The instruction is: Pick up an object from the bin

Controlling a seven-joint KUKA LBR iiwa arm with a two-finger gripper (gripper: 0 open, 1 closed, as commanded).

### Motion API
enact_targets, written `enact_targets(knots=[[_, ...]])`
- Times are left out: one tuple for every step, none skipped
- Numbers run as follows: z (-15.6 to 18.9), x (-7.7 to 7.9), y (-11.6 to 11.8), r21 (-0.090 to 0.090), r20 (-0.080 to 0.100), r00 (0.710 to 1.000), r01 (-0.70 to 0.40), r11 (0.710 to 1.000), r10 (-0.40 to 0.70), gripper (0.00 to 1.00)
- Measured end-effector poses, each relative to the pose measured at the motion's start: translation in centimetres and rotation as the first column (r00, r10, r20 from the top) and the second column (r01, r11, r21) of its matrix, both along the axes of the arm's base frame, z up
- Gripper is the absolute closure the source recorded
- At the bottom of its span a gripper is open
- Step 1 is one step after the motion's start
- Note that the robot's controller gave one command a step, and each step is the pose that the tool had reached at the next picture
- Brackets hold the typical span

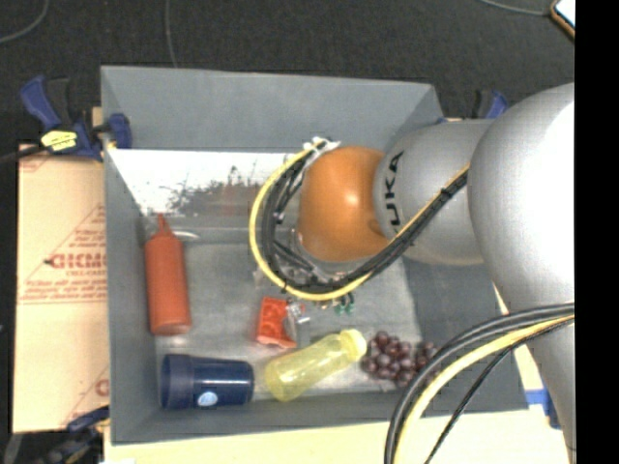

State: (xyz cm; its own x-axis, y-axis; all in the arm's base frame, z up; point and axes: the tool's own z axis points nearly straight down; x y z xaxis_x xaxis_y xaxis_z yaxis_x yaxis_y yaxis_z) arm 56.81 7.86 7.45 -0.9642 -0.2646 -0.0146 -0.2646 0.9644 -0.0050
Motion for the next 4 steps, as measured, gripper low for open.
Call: enact_targets(knots=[[0.5,0.0,-1.6,0.01,-0.006,0.961,0.277,0.961,-0.277,1.0],[0.5,0.0,-1.6,0.01,-0.006,0.961,0.277,0.961,-0.277,1.0],[3.4,-0.3,-1.7,0.005,-0.015,0.961,0.277,0.961,-0.277,1.0],[6.7,-0.1,-1.7,0.009,-0.006,0.961,0.277,0.961,-0.276,1.0]])
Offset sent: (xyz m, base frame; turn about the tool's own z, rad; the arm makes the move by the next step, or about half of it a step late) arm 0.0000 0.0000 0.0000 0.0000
